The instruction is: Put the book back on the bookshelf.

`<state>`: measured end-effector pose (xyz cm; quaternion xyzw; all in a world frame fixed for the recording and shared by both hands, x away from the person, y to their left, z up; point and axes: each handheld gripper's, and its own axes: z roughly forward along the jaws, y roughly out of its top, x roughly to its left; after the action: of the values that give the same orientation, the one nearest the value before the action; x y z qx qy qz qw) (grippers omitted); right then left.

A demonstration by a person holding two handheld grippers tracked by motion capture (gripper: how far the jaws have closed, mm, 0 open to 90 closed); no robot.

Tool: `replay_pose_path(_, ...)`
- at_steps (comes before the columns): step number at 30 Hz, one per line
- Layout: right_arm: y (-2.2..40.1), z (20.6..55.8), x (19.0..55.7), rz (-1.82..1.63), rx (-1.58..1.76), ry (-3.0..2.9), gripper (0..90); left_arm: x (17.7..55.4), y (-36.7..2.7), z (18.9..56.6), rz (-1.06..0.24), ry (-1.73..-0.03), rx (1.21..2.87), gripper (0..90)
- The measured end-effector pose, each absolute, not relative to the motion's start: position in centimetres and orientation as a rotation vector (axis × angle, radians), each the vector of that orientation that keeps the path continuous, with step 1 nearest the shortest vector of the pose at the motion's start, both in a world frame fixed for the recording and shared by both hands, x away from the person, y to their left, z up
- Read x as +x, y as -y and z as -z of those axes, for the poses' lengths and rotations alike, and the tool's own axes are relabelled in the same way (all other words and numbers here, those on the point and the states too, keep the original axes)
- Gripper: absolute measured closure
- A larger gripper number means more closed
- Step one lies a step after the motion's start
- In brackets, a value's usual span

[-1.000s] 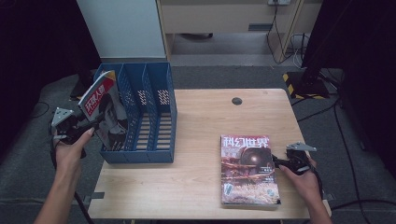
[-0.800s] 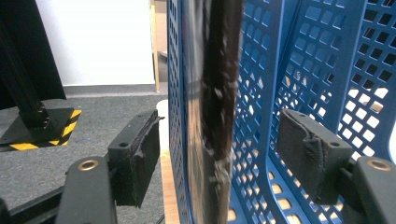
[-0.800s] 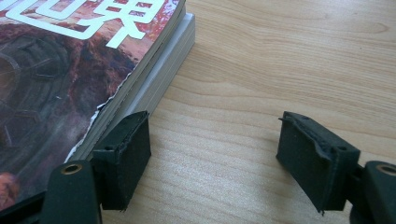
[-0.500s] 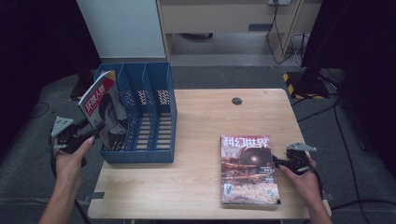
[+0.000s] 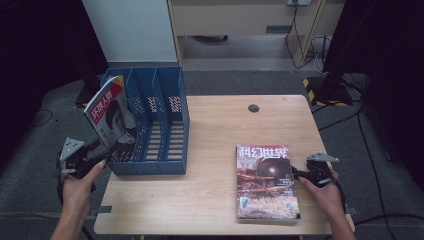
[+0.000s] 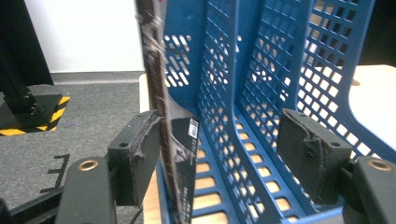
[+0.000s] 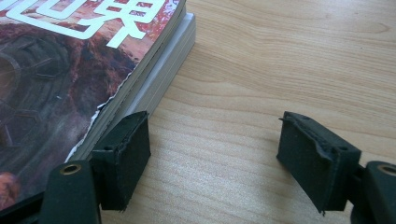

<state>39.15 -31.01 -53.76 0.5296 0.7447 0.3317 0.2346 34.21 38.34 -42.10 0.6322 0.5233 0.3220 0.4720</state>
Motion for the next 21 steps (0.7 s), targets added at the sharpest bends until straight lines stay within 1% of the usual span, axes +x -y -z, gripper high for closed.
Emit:
replay_pose_path(2, 31.0, 53.7, 39.1, -0.911, 1.456, -2.044, 25.2, 33.9, -37.9, 42.2, -0.780, -1.274, 1.560, 29.8)
replay_pose_path(5, 31.0, 53.8, 39.1, -0.911, 1.455, -2.043, 25.2, 33.3, -37.4, 42.1, -0.822, -1.254, 1.598, 29.7)
replay_pose_path(12, 31.0, 53.7, 39.1, -0.910, 1.456, -2.044, 25.2, 33.0, -36.7, 41.7, -0.797, -1.233, 1.606, 29.3)
replay_pose_path(16, 31.0, 53.7, 39.1, -0.909, 1.455, -2.044, 25.2, 33.5, -35.2, 41.7, -0.761, -1.210, 1.627, 28.9)
replay_pose_path(21, 31.0, 53.7, 39.1, -0.908, 1.458, -2.042, 25.1, 34.5, -32.3, 41.7, -0.723, -1.167, 1.670, 28.0)
